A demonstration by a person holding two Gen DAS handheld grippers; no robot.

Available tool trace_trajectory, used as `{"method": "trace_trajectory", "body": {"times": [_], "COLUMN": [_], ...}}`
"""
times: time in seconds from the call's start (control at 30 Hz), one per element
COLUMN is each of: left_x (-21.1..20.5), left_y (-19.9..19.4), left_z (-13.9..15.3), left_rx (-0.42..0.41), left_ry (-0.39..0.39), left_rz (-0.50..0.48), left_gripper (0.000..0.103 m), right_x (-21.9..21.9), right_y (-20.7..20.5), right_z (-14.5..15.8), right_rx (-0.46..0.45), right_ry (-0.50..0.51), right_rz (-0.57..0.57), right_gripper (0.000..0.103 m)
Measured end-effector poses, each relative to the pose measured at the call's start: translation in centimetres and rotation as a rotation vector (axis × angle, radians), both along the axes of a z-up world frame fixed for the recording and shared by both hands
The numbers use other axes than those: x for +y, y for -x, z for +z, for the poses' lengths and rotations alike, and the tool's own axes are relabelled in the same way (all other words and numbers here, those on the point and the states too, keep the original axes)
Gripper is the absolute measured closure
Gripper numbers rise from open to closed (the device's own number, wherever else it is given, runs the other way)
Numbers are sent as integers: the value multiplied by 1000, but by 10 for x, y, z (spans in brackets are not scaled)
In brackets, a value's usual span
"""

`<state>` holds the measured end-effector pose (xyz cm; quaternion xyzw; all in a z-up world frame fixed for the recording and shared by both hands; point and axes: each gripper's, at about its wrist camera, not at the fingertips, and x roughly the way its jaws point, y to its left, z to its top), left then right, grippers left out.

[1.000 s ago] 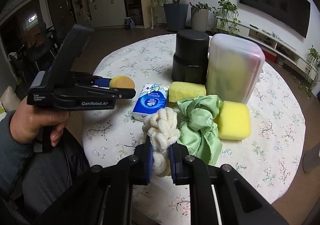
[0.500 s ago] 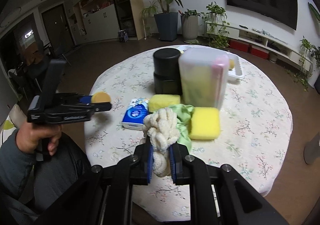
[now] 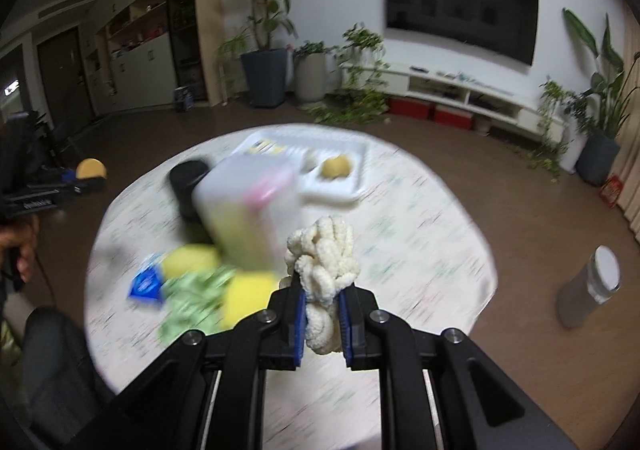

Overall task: Organize soft objects
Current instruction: 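Carry the egg sponge and scrunchie over the white tray and open both tools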

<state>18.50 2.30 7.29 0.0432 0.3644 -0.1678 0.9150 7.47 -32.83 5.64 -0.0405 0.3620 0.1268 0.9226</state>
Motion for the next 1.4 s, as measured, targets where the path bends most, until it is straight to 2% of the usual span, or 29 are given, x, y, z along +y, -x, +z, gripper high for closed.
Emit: {"method": "trace_trajectory", "body": {"times": [0.2, 0.37, 0.5, 0.63, 0.83, 0.97, 1.1, 1.27, 1.4], "left_x": [-16, -47, -77, -101, -116, -118, -117, -123, -123], "left_y": [-97, -163, -206, -237, -254, -254, -256, -256, -252], "left_z": [14, -6, -38, -67, -108, -130, -130, -132, -132], "left_rx": [17, 63, 118, 185, 253, 277, 263, 224, 219], "left_ry": [-21, -75, -124, -160, -177, -190, -169, -209, -197], "left_rz": [-57, -139, -233, -310, -336, -354, -353, -343, -345], "left_gripper": [58, 58, 58, 57, 56, 54, 52, 48, 45], "right_x": [-16, -7, 13, 38, 68, 78, 84, 96, 96], "right_y": [-106, -189, -247, -294, -334, -348, -364, -374, -373], "right_z": [24, 29, 14, -19, -70, -87, -96, -106, -109], "right_rx": [-10, 20, 85, 156, 230, 238, 244, 268, 273], "right_ry": [37, 46, 36, 56, 125, 135, 139, 167, 160], "right_rz": [23, 75, 132, 196, 258, 261, 242, 233, 227], "right_gripper": [88, 87, 87, 87, 87, 87, 86, 82, 80]}}
